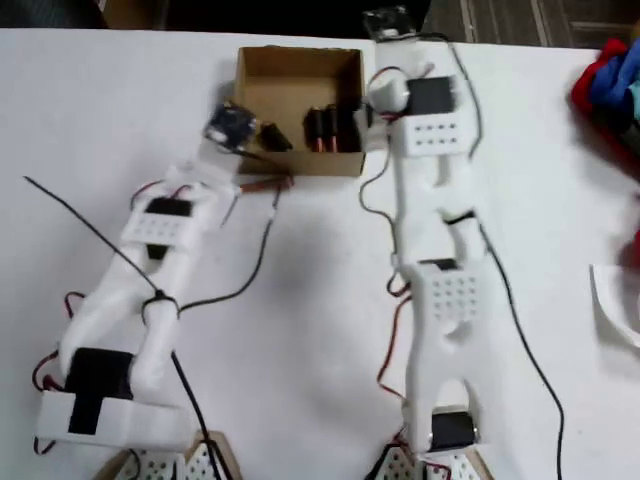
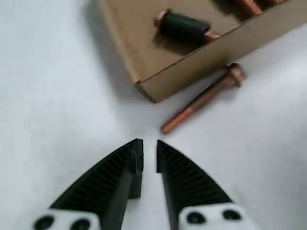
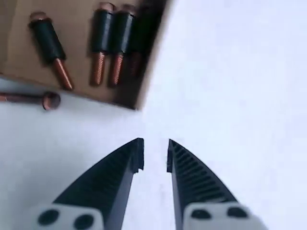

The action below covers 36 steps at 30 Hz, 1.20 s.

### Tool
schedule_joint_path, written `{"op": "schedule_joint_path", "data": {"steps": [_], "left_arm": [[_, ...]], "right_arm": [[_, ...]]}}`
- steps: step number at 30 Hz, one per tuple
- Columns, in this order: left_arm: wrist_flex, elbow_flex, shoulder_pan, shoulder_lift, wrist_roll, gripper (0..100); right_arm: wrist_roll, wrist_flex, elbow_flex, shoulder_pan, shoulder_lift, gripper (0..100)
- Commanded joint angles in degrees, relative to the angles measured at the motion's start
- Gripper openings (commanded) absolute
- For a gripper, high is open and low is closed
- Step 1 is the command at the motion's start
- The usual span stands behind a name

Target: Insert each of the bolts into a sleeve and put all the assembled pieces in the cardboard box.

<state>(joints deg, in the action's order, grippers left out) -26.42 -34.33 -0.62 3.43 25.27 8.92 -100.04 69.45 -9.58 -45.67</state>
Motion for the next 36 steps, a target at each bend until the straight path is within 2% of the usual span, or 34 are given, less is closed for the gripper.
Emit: {"op": "schedule_joint_path", "data": {"steps": [1, 3, 7, 9, 13, 16, 19, 26, 36], "left_arm": [[-1.23, 6.90, 3.25, -3.52, 5.10, 20], [-6.95, 14.37, 3.34, -9.58, 5.10, 23], [-26.46, 34.68, 3.87, -21.36, 5.27, 20], [-33.14, 42.59, 4.48, -25.58, 7.56, 19], [-40.00, 53.76, 4.84, -31.38, 13.54, 19], [-44.57, 59.56, 5.63, -34.46, 17.14, 19], [-47.56, 63.34, 6.33, -37.19, 18.20, 19], [-48.35, 65.63, 8.70, -41.32, 18.02, 19], [-43.43, 65.89, 8.53, -45.10, 18.20, 19]], "right_arm": [[-0.53, -1.10, -22.68, 3.65, 14.46, 7.0], [-0.53, 2.07, -33.58, 6.37, 18.59, 7.0], [-0.44, 14.02, -52.84, 13.93, 25.01, 7.0], [-0.35, 20.53, -61.45, 17.27, 27.65, 7.0], [-0.44, 33.10, -75.96, 21.58, 30.55, 7.0], [-0.53, 37.23, -80.53, 21.76, 32.04, 7.0], [-0.53, 38.46, -80.88, 21.67, 32.57, 7.0], [-0.53, 40.22, -82.11, 21.67, 32.57, 7.0], [-0.53, 40.31, -82.11, 21.67, 32.57, 7.0]]}}
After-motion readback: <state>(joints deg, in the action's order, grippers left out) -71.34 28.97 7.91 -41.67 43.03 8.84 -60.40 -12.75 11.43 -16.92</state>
